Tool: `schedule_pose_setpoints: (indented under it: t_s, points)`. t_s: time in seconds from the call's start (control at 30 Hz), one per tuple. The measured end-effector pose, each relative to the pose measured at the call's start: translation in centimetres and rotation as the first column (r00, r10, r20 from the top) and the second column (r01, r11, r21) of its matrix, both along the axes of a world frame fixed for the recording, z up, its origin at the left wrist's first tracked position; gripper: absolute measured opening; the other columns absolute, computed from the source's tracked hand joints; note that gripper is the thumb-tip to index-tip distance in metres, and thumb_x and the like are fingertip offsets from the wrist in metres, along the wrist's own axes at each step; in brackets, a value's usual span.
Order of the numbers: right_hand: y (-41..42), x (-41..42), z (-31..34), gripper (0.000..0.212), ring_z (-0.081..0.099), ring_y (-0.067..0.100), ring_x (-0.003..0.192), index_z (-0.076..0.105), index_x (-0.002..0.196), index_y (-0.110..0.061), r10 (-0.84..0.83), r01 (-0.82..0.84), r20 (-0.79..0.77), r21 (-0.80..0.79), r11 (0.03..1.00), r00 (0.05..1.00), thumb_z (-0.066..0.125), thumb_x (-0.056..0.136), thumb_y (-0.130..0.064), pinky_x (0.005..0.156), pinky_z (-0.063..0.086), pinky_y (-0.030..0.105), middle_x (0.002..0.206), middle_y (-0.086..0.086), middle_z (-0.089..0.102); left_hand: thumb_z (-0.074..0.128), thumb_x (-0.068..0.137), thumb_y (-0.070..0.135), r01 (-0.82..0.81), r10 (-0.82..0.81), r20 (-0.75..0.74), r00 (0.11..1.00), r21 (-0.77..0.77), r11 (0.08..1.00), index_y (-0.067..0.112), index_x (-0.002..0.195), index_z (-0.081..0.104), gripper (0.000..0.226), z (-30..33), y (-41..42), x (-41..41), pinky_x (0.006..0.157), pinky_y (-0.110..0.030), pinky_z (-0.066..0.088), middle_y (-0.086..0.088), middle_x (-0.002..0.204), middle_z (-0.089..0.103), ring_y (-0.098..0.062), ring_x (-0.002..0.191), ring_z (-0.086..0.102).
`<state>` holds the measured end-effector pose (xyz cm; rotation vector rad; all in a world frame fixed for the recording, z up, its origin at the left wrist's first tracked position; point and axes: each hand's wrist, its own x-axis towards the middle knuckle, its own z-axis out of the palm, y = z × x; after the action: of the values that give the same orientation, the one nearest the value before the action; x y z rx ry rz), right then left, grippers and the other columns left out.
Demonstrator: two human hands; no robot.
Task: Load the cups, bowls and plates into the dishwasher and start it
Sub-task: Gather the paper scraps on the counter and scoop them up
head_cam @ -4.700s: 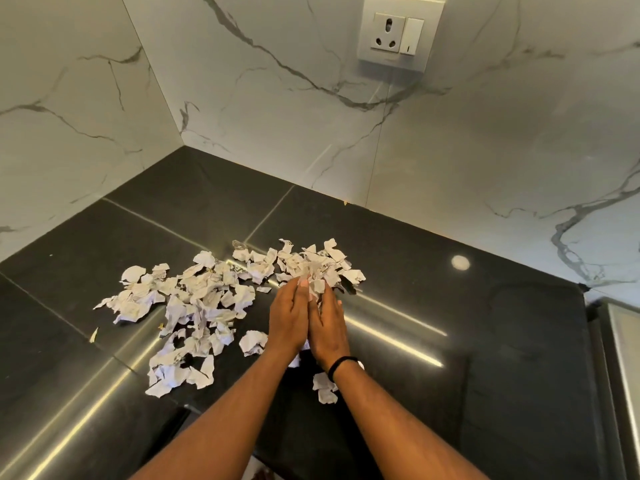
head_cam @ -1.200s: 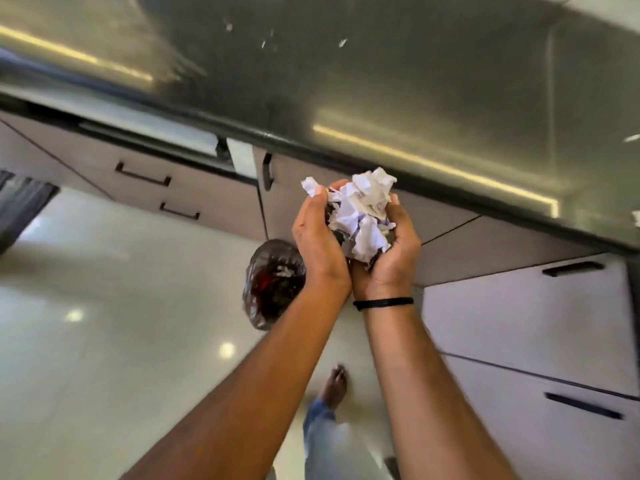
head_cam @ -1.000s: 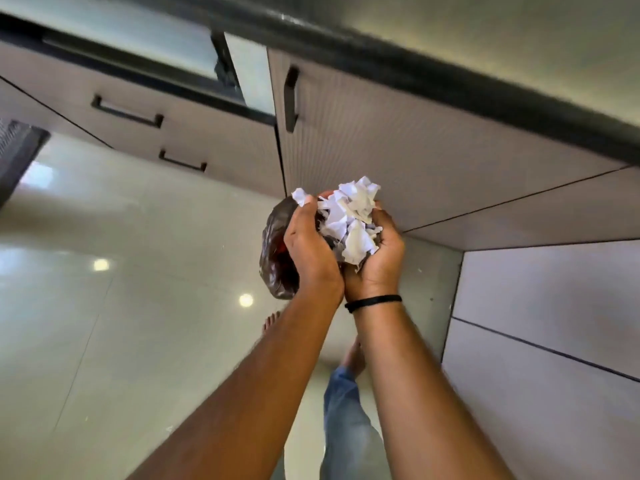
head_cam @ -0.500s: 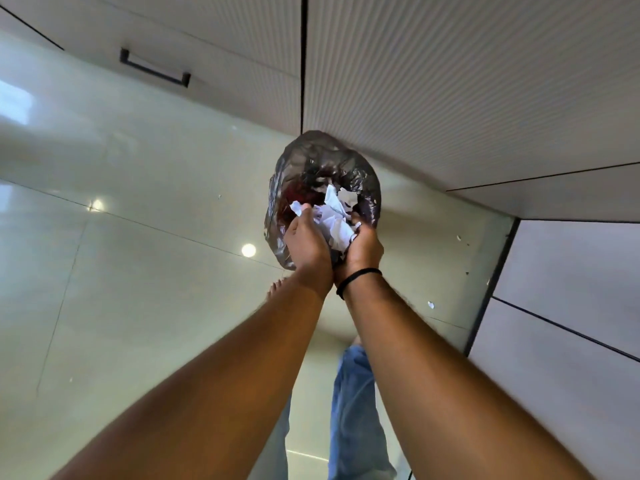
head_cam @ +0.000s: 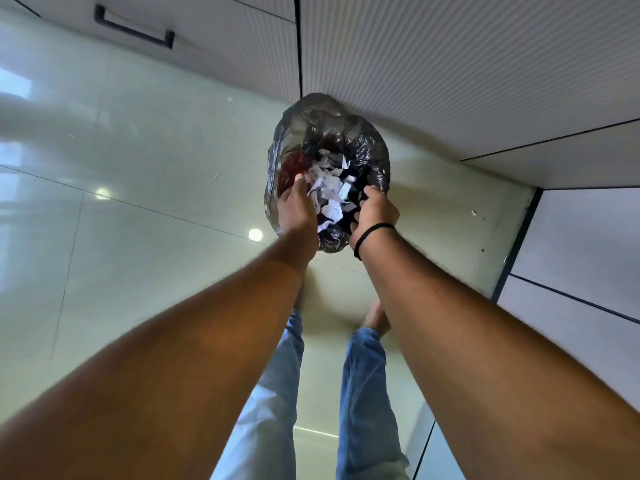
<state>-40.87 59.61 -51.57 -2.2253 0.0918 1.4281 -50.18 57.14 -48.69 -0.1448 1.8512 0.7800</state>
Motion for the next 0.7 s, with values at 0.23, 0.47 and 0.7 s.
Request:
schedule_pose_setpoints:
  t_s: [0.23,0.47,0.7]
  points:
    - [-2.3,1.2,4.7,0.018,0.062,0.019,0.075,0.069,0.095,-0.013,-0.019,0.024,-0.096,0.05,0.998,0.995,0.057,0.097,-0.027,0.067,0.046,0.029,0.096,0.006,0.072,0.05,0.101,0.03,0.003,-0.008,0.07,0.998,0.07,0.998,0.01,0.103,0.07,0.029,3.2,-2.2,-0.4,0.073,-0.029,0.045,-0.004,0.093,0.067,-0.019,0.084,0.058]
    - [-4.2,0.0,19.7,0.024,0.064,0.025,0.066,0.068,0.081,-0.01,0.029,-0.011,-0.125,0.14,0.99,0.992,0.058,0.096,-0.025,0.067,0.056,0.035,0.085,0.013,0.072,0.045,0.106,0.034,0.081,-0.104,0.158,0.982,0.145,0.986,0.004,0.109,0.07,0.04,17.1,-3.8,-0.4,0.076,-0.033,0.053,-0.011,0.098,0.074,-0.02,0.079,0.068]
    - [-2.9,2.5,37.3,0.019,0.064,0.016,0.055,0.065,0.093,-0.009,-0.059,0.143,-0.206,0.417,0.898,0.977,0.054,0.1,-0.022,0.053,0.054,0.025,0.072,0.006,0.068,0.048,0.105,0.032,0.16,-0.229,0.198,0.953,0.314,0.936,0.007,0.089,0.068,0.036,34.6,-2.7,1.4,0.066,-0.031,0.054,-0.011,0.081,0.071,-0.022,0.071,0.066]
